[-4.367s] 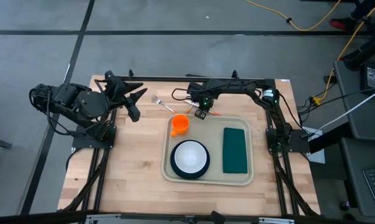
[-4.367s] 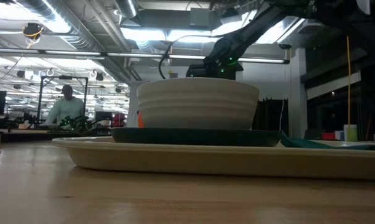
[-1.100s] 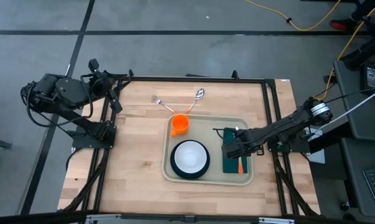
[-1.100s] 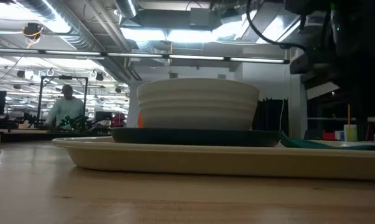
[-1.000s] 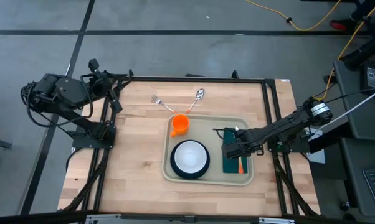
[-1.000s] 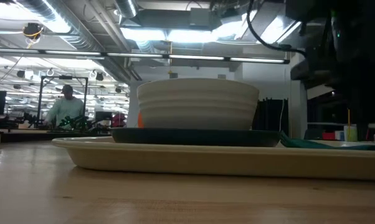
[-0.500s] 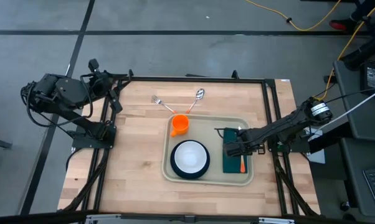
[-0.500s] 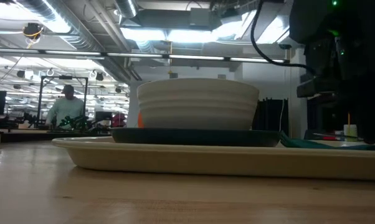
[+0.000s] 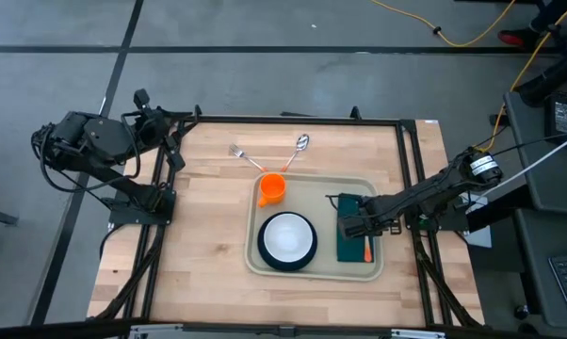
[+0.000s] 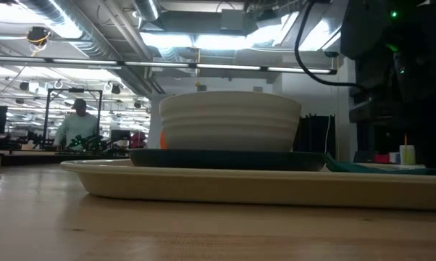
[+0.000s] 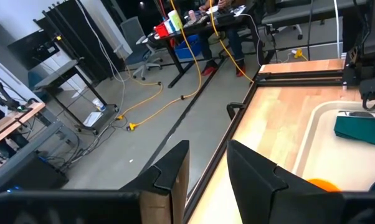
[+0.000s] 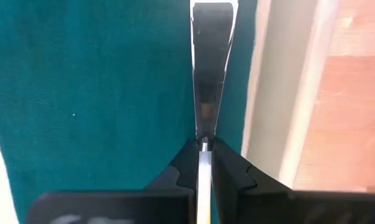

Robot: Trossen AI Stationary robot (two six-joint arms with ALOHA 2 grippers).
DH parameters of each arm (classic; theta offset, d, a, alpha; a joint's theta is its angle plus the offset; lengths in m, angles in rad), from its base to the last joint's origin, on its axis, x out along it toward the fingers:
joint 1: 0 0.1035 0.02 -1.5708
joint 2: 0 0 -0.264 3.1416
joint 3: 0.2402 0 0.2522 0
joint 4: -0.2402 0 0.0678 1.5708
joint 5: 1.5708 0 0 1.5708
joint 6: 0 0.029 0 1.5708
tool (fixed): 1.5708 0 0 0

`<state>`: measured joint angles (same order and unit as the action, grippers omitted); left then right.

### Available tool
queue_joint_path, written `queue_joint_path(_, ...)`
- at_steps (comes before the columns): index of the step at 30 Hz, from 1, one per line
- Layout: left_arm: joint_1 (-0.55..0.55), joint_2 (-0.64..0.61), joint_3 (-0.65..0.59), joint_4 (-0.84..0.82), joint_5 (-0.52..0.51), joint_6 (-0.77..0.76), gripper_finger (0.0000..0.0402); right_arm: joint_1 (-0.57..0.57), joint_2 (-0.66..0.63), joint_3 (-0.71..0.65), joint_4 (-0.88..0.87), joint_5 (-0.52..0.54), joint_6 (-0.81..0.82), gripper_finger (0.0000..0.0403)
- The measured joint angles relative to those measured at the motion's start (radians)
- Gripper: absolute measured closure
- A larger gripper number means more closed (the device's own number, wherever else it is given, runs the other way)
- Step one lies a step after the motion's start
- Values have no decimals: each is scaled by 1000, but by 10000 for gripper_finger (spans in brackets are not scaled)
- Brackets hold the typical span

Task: Set up tray
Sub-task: Put the orange knife on the green napkin, then put the orange spoon on the green napkin to the left of the orange knife

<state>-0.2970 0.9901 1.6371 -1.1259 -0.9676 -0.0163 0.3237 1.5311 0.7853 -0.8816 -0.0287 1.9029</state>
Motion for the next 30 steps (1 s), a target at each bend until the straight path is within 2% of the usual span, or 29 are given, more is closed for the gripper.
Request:
queue_joint_path(5,0,0,0,0,0,-13,300,0,0,-7,14,-1,4,376)
queue_joint_path(13,0,0,0,0,0,-15,300,0,0,-6,27,-1,7,313)
queue_joint_path(20,0,0,0,0,18,-23,300,0,0,26,9,-1,5,289)
queue_joint_path(25,0,0,0,0,26,-23,300,0,-1,84,-81,-2,5,287)
queue_joint_path(30,0,0,0,0,27,-22,300,-25,-1,200,-185,18,5,286)
